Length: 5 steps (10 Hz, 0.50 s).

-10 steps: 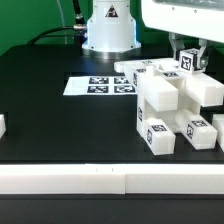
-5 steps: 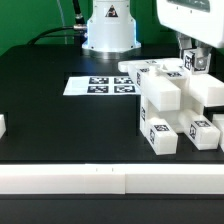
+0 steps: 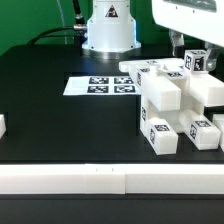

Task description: Assemble chair

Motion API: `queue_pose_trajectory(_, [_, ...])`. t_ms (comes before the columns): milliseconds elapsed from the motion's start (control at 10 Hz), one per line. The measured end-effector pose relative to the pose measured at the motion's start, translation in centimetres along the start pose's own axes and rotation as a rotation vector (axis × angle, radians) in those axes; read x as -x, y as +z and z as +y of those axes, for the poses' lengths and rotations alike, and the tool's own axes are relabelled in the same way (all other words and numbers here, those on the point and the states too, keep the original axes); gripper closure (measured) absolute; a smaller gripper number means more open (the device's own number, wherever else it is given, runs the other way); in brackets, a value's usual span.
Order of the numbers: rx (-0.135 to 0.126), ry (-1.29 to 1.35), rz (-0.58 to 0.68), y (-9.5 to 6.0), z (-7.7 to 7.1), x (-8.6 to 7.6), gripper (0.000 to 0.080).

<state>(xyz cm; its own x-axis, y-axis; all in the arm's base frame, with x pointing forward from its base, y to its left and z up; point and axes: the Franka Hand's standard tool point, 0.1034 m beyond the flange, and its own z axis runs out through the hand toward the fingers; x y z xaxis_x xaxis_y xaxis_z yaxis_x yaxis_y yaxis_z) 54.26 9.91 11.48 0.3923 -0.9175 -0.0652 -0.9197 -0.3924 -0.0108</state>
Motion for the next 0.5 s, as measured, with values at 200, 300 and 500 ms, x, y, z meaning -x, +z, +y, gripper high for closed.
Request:
queue_pose_trajectory(200, [-0.002, -0.177, 0.005, -0.01, -0.15, 0.19, 0.0151])
queue_pose_trajectory(300, [-0.005, -0.235, 0.007, 0.04, -0.11, 0.13, 0.0151])
queue_pose_trajectory(500, [-0.004, -0.397, 0.008, 0.04, -0.11, 0.09, 0.0151])
